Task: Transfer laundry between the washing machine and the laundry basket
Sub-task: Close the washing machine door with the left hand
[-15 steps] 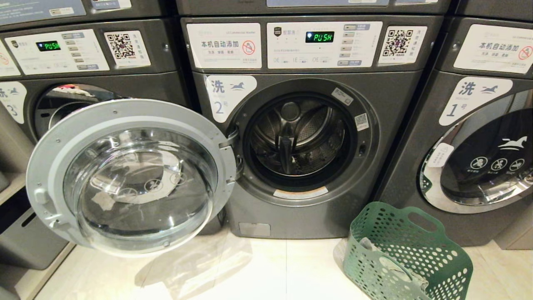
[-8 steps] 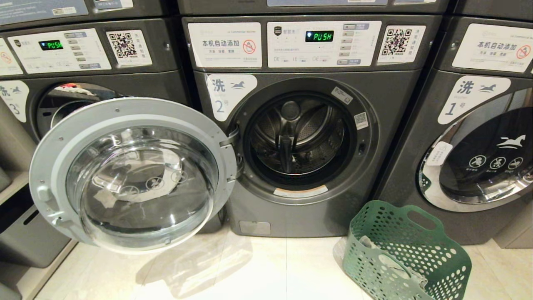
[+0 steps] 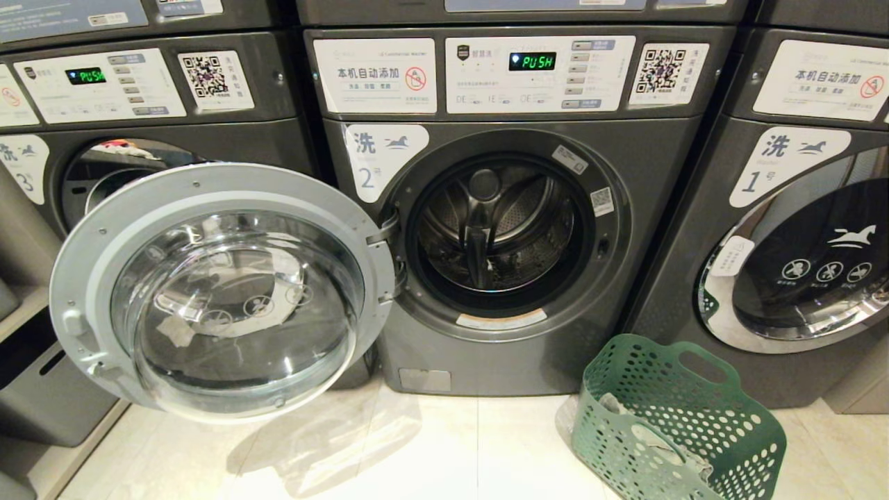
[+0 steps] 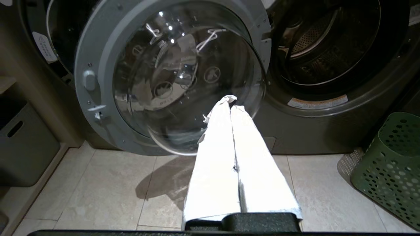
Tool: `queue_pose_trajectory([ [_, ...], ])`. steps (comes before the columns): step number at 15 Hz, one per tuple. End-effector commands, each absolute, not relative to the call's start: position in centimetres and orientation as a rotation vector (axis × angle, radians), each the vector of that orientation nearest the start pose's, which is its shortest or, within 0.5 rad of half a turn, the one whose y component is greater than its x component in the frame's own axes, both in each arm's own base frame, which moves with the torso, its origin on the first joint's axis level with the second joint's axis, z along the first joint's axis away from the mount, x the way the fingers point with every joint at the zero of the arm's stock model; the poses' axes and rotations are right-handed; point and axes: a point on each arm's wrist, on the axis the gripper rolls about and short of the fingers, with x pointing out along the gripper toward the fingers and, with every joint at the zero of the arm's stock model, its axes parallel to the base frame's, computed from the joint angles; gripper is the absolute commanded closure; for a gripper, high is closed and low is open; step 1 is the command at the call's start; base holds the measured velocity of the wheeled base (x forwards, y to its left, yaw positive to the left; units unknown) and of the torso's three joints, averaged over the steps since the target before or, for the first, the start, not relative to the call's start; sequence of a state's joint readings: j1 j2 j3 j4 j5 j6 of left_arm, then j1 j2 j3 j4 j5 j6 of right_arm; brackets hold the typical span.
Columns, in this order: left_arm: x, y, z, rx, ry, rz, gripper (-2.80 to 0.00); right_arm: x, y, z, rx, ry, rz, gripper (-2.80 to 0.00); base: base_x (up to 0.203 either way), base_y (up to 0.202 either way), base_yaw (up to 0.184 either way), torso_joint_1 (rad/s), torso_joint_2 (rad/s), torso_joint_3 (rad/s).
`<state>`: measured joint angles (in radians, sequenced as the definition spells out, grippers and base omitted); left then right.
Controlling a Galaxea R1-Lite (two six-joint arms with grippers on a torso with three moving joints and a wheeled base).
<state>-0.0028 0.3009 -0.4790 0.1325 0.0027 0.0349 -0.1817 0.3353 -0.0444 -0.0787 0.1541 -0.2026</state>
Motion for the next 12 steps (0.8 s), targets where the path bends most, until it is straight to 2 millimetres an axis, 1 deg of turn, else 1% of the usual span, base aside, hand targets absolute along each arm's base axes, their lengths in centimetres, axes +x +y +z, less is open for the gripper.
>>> queue_pose_trajectory([
  [1, 1.7, 0.0, 24.0, 0.035, 0.07, 0.021, 0.0, -0.1, 0.4, 8.9, -0.119, 0.248, -0.011, 0.0, 0.0, 0.0, 0.0, 0.0, 0.0, 0.0],
  [2, 3.4, 0.1, 25.6, 0.033, 0.091, 0.04, 0.0, -0.3, 0.4, 8.9, -0.086, 0.305, -0.007, 0.0, 0.0, 0.0, 0.0, 0.0, 0.0, 0.0],
  [3, 5.6, 0.2, 27.4, 0.024, 0.111, 0.062, 0.0, -0.5, 0.4, 9.1, -0.067, 0.335, 0.004, 0.0, 0.0, 0.0, 0.0, 0.0, 0.0, 0.0],
  [4, 8.1, 0.2, 29.1, 0.009, 0.124, 0.084, 0.0, -0.5, 0.4, 9.1, -0.087, 0.331, 0.013, 0.0, 0.0, 0.0, 0.0, 0.0, 0.0, 0.0],
  [5, 10.8, 0.5, 30.3, -0.006, 0.137, 0.108, 0.0, -0.5, 0.4, 9.0, -0.138, 0.328, 0.017, 0.0, 0.0, 0.0, 0.0, 0.0, 0.0, 0.0],
  [6, 14.0, 0.9, 31.5, -0.02, 0.14, 0.138, 0.0, -0.4, 0.3, 8.7, -0.178, 0.334, -0.016, 0.0, 0.0, 0.0, 0.0, 0.0, 0.0, 0.0],
  [7, 17.3, 1.5, 32.7, -0.03, 0.127, 0.169, 0.0, -0.3, 0.2, 8.3, -0.184, 0.331, -0.065, 0.0, 0.0, 0.0, 0.0, 0.0, 0.0, 0.0],
  [9, 23.1, 3.2, 35.3, -0.043, 0.06, 0.225, 0.0, -0.2, 0.2, 8.0, -0.156, 0.307, -0.066, 0.0, 0.0, 0.0, 0.0, 0.0, 0.0, 0.0],
  [11, 28.1, 5.8, 35.9, -0.052, 0.034, 0.266, 0.0, -0.2, 0.2, 8.0, -0.159, 0.306, -0.061, 0.0, 0.0, 0.0, 0.0, 0.0, 0.0, 0.0],
  [12, 29.9, 7.3, 35.7, -0.055, 0.031, 0.272, 0.0, -0.2, 0.2, 8.0, -0.157, 0.305, -0.061, 0.0, 0.0, 0.0, 0.0, 0.0, 0.0, 0.0],
])
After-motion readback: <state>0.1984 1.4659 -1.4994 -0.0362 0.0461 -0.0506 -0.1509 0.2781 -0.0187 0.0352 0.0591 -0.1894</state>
